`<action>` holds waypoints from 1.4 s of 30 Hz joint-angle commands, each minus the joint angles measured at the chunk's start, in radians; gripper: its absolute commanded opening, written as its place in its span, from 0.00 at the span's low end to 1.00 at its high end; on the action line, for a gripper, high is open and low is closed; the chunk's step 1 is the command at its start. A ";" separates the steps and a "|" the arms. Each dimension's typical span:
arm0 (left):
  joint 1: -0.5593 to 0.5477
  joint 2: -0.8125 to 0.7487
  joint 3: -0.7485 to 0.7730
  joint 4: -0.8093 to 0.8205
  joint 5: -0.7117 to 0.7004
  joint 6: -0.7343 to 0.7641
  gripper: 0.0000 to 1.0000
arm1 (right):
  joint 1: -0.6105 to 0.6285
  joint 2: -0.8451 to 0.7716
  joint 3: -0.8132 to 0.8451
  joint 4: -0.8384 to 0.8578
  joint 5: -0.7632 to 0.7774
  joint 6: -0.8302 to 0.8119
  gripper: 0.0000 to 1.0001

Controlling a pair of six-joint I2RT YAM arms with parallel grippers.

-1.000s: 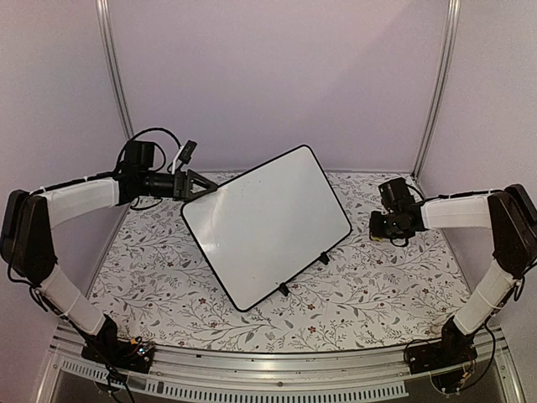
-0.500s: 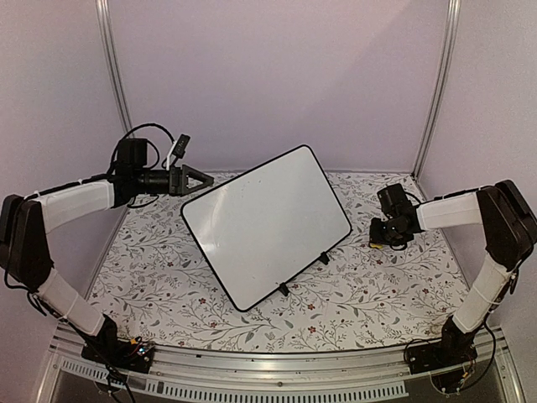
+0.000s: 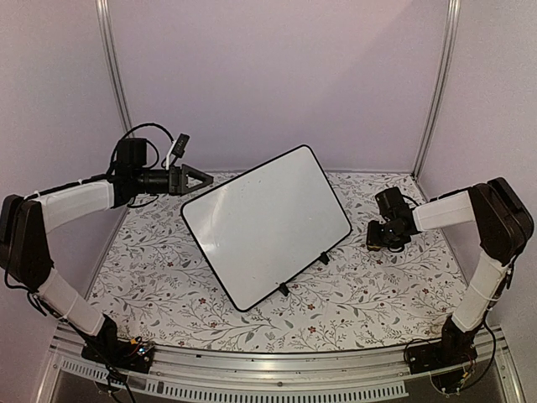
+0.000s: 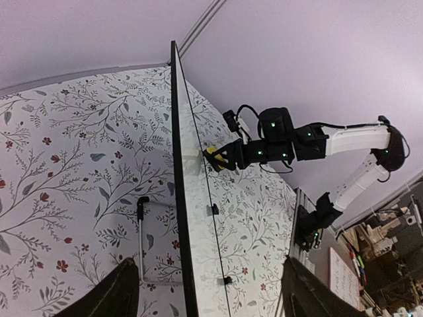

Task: Erase the whiteboard
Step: Place the whiteboard and the whiteboard eraser at the center of the board, then move the whiteboard to the center of the board.

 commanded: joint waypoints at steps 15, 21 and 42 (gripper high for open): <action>0.014 -0.024 -0.014 0.029 0.001 -0.010 0.74 | -0.006 -0.129 0.030 -0.063 0.027 -0.005 0.77; 0.019 -0.040 -0.023 0.048 -0.008 -0.018 0.86 | -0.005 -0.193 0.034 -0.078 0.008 -0.023 0.81; 0.114 -0.164 -0.128 0.198 -0.186 -0.120 1.00 | 0.321 -0.257 -0.073 0.024 -0.123 -0.310 0.70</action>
